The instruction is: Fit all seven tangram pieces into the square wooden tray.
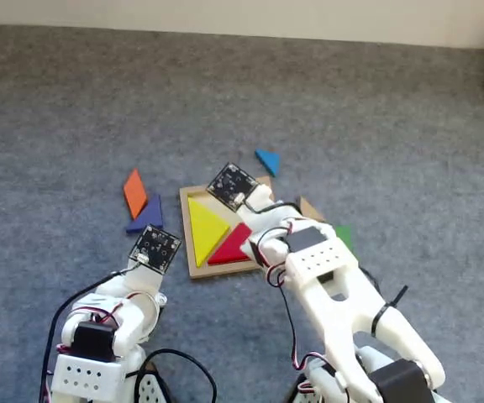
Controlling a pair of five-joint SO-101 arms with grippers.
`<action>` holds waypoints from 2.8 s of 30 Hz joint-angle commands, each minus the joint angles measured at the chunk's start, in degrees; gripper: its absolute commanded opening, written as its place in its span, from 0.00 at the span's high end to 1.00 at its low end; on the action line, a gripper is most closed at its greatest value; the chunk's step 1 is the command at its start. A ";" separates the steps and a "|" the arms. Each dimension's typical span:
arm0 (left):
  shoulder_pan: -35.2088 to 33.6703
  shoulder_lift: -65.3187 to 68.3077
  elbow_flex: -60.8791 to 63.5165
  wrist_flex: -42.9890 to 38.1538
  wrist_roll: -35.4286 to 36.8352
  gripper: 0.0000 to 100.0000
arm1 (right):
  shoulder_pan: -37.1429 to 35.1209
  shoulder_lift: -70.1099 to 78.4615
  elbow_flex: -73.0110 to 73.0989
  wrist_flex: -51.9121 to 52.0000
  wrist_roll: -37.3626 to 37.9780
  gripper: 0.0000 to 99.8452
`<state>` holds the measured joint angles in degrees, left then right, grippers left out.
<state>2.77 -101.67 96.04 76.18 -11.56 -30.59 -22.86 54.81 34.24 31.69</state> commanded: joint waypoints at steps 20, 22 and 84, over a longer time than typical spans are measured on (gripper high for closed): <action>-0.48 -2.33 1.10 0.18 0.44 0.99 | -5.76 1.27 -3.21 4.00 -0.62 0.99; -0.48 -2.33 1.10 0.18 0.44 0.99 | -5.05 -2.07 -3.21 5.93 -0.62 0.99; -0.48 -2.33 1.10 0.18 0.44 0.99 | 7.78 41.10 -53.23 5.58 -28.84 0.79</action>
<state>2.77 -101.67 96.04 76.18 -11.56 -22.42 19.60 2.15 41.10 3.56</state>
